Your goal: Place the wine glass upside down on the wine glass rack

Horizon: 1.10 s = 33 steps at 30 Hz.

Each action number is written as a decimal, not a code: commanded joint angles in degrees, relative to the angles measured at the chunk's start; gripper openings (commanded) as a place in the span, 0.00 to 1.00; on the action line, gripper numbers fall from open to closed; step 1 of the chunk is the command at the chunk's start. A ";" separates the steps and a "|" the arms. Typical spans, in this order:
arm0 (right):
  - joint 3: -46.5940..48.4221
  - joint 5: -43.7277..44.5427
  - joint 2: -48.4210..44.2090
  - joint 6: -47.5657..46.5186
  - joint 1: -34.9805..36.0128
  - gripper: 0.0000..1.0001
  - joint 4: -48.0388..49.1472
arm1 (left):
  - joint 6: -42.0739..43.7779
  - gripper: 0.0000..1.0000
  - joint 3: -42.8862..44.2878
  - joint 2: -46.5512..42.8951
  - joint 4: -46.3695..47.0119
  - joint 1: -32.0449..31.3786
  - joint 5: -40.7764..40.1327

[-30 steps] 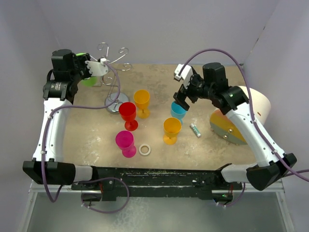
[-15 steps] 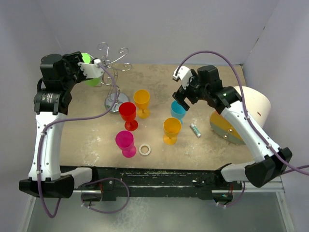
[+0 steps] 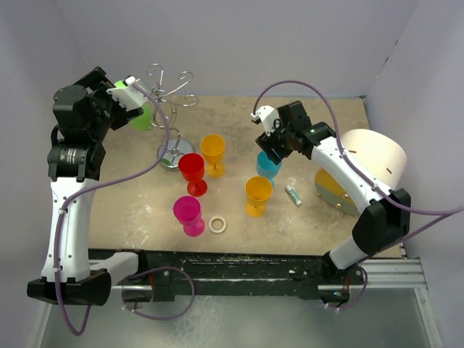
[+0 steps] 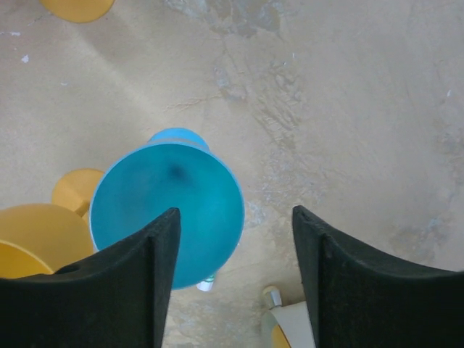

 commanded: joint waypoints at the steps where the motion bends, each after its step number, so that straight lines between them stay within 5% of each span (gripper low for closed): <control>1: -0.75 -1.37 0.30 1.79 -0.18 0.60 -0.68 | -2.84 0.93 -1.09 -2.03 2.60 -0.11 -0.20; 8: -0.73 -2.76 1.94 1.61 -0.22 0.36 -1.35 | -2.76 0.97 -1.65 -2.90 1.82 -0.11 -0.14; 24: 2.55 -1.77 2.85 1.09 -1.28 0.00 -2.66 | -5.75 1.00 -2.39 -3.27 2.72 -0.11 -0.47; 33: 16.00 -0.81 2.62 -1.16 -6.69 0.00 -3.72 | -19.69 0.99 -2.85 -3.92 5.09 1.97 0.56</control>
